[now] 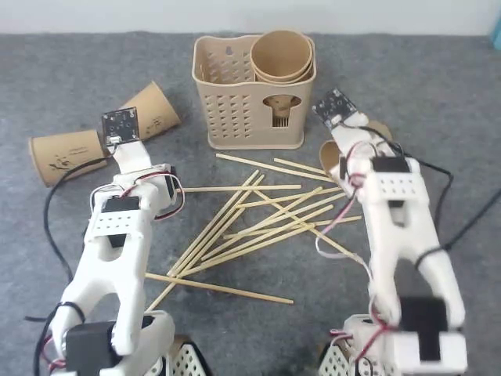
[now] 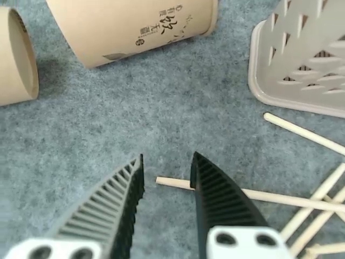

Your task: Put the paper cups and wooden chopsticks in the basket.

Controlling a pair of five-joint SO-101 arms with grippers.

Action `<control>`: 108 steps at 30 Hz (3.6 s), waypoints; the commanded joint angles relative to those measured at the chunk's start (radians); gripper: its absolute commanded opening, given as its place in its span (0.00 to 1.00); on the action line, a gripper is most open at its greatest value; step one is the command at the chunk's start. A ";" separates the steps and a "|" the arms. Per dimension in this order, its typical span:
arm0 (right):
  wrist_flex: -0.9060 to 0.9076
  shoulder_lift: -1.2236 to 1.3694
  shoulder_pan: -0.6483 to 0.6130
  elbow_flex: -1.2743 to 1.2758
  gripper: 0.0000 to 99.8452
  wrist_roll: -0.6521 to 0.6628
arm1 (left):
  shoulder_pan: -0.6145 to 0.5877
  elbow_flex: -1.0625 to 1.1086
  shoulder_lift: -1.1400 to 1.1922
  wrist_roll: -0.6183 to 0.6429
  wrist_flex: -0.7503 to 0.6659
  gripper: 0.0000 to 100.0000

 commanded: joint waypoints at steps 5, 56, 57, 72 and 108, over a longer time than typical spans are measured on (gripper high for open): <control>-0.045 0.255 0.176 -0.338 0.22 -0.005 | 0.011 -0.044 -0.012 -0.011 0.000 0.14; 1.027 0.450 -0.266 -1.895 0.01 -0.704 | 0.029 -0.044 -0.006 -0.014 -0.002 0.14; 1.023 0.452 -0.266 -1.867 0.01 -0.704 | 0.029 -0.044 -0.006 -0.014 -0.002 0.14; 0.889 0.521 -0.153 -1.700 0.01 -0.700 | 0.029 -0.044 -0.006 -0.014 -0.002 0.14; 0.756 0.464 -0.179 -1.840 0.01 -0.701 | 0.029 -0.045 -0.005 -0.014 -0.002 0.14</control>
